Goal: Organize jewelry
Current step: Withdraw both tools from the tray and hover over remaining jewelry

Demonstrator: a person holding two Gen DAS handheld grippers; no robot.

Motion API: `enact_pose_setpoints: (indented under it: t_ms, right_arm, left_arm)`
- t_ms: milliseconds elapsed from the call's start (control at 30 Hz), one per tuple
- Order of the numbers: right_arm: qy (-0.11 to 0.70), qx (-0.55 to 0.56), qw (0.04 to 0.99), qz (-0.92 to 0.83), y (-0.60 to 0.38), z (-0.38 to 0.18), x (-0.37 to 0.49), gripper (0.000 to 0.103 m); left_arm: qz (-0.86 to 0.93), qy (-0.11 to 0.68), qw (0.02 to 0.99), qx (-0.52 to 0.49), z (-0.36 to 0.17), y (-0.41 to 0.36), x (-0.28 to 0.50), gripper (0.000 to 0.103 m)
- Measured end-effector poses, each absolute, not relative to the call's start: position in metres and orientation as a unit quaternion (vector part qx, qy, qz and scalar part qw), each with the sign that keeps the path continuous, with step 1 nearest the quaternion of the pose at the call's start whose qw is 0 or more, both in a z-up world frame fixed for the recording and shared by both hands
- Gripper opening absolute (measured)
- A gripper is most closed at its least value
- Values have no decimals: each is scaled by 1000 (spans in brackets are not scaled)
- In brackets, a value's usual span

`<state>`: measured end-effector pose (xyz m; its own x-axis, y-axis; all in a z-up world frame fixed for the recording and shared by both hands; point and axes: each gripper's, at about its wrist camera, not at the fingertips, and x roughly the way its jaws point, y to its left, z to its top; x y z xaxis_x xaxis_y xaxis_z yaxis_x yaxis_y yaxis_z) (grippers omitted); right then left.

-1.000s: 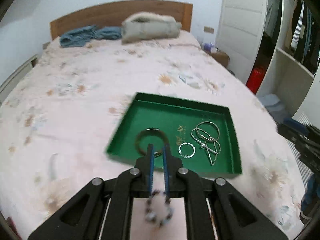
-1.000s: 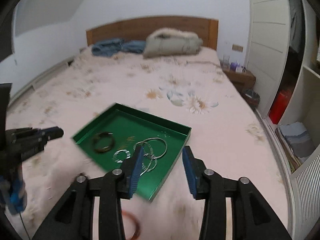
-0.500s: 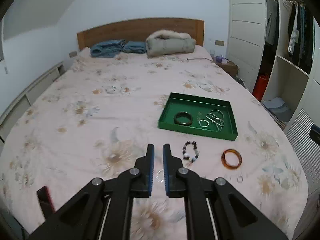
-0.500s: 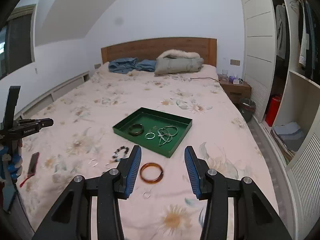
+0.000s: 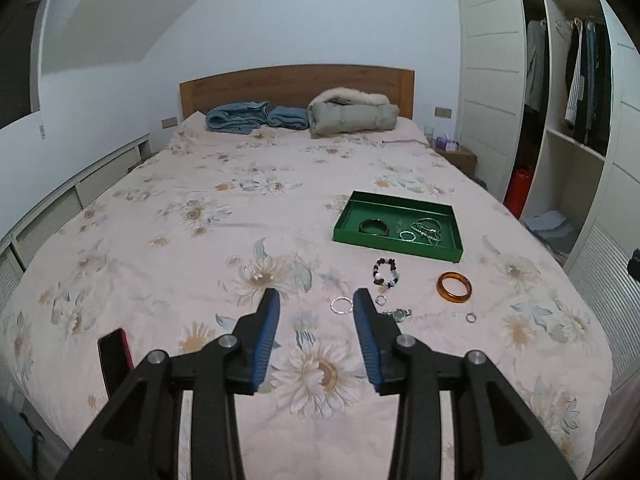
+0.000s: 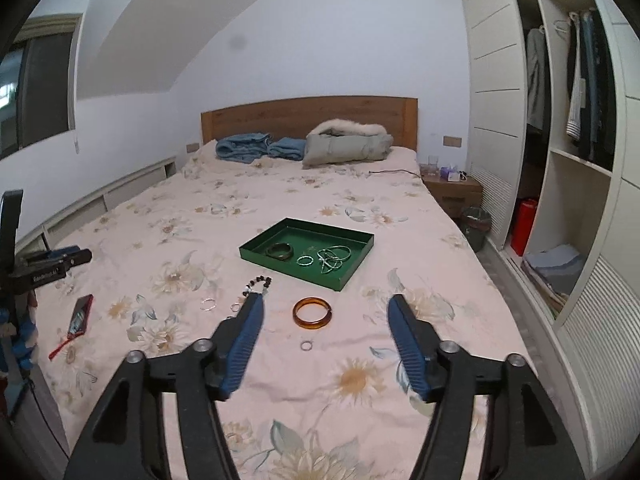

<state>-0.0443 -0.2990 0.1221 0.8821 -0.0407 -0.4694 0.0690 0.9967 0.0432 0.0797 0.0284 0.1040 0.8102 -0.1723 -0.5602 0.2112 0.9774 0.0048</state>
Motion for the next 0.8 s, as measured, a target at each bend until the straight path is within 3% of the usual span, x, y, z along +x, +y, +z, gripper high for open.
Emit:
enact_pose_setpoints:
  t_ms: [67, 133, 433, 800]
  right_arm:
    - [234, 33, 971, -36, -295, 119, -56, 83]
    - [224, 28, 973, -42, -290, 117, -67, 88]
    - [215, 42, 975, -22, -274, 100, -86, 88]
    - [226, 41, 973, -29, -271, 80, -71, 86]
  left_arm:
    - [-98, 286, 953, 28, 102, 29, 69, 36]
    - [-91, 278, 956, 28, 99, 27, 56, 36]
    - [-71, 260, 962, 49, 88, 3, 10, 36]
    - [-62, 269, 957, 88, 61, -15, 13, 36]
